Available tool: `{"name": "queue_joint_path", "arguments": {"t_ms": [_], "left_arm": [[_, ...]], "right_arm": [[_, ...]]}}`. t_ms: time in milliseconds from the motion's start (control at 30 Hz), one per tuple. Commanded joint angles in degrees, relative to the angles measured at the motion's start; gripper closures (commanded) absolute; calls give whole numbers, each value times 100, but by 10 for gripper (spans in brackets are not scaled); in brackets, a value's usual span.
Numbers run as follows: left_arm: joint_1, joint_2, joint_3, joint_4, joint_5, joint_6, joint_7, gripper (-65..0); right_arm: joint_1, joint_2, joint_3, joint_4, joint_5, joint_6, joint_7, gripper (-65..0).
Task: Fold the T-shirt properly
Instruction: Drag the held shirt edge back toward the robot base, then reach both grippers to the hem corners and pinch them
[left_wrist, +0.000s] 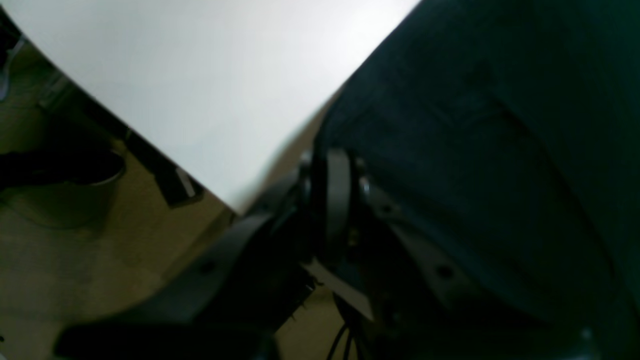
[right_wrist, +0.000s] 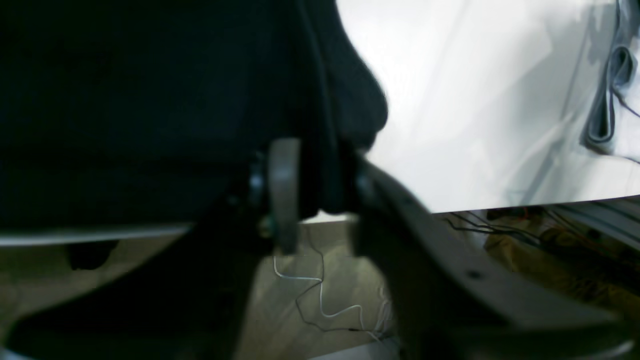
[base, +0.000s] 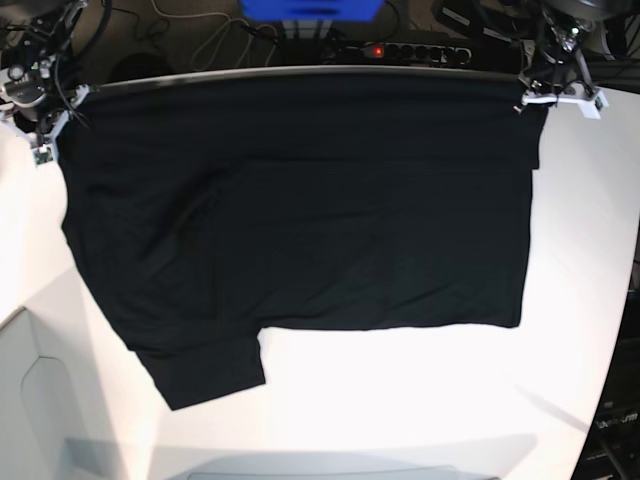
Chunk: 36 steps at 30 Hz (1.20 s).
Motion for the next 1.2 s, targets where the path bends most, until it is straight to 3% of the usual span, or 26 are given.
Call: {"name": "queue_joint_path", "arguments": {"t_ms": [0, 133, 233, 533, 667, 833, 1067, 1167], "left_arm": [[102, -69, -35, 141, -8, 56, -75, -94], [111, -60, -70, 158, -8, 64, -75, -283], [111, -95, -79, 229, -8, 64, -84, -344], [-12, -130, -88, 835, -8, 64, -128, -356], [-601, -289, -88, 791, 62, 73, -92, -356], [-1533, -500, -35, 774, 71, 73, -84, -357], [-3063, -930, 527, -237, 299, 82, -119, -357], [-3564, -1018, 809, -897, 616, 73, -136, -357]], "right_arm": [[-12, 94, 54, 72, -9, -27, 72, -210], [-12, 103, 54, 98, 0, -27, 72, -286], [32, 103, 54, 125, 17, -27, 72, -296], [656, 94, 238, 125, -9, -27, 28, -296], [1263, 94, 133, 81, -9, -27, 28, -296], [2230, 94, -527, -130, -18, -27, 19, -298], [3970, 129, -1309, -1915, -18, -27, 89, -298], [4665, 129, -1362, -2900, -18, -27, 432, -298]]}}
